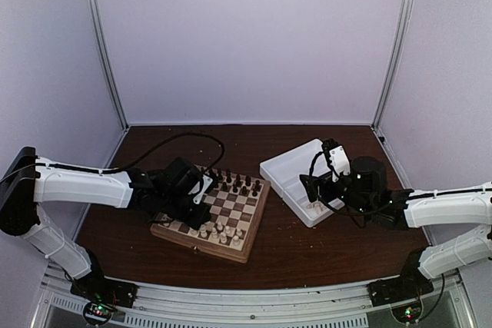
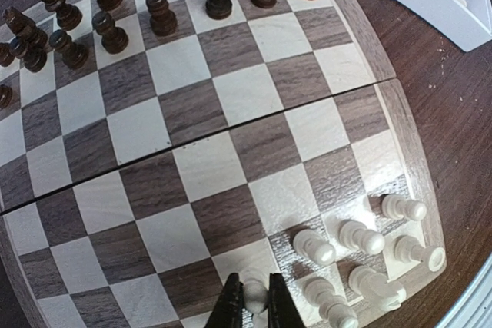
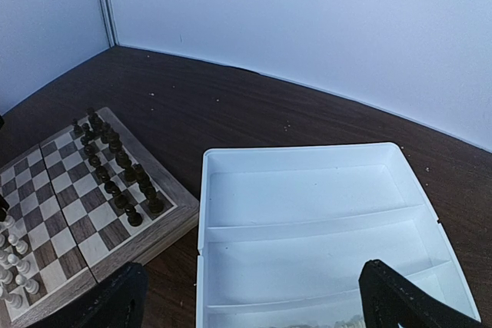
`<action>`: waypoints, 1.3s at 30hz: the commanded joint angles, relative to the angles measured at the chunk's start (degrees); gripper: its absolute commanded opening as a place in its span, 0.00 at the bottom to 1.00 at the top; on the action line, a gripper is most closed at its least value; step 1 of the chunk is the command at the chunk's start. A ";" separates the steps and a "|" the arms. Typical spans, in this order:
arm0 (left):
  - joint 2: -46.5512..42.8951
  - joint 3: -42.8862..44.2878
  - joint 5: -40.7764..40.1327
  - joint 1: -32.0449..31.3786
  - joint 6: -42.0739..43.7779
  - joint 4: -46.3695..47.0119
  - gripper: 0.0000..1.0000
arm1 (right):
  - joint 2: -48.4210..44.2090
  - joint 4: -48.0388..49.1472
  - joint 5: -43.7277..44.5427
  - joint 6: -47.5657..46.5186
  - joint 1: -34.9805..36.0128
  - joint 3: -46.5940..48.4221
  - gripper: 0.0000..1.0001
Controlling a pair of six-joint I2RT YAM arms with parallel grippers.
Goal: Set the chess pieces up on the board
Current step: Place the chess piece on the chessboard.
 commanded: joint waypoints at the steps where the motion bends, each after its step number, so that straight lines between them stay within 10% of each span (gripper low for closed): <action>1: 0.65 -0.18 0.31 -0.37 -0.31 3.24 0.00 | 0.23 0.50 -0.22 -0.69 -0.18 0.40 1.00; 39: 3.61 3.42 0.26 -0.30 0.49 -0.48 0.08 | 0.57 0.22 -0.35 -0.71 -0.17 0.69 1.00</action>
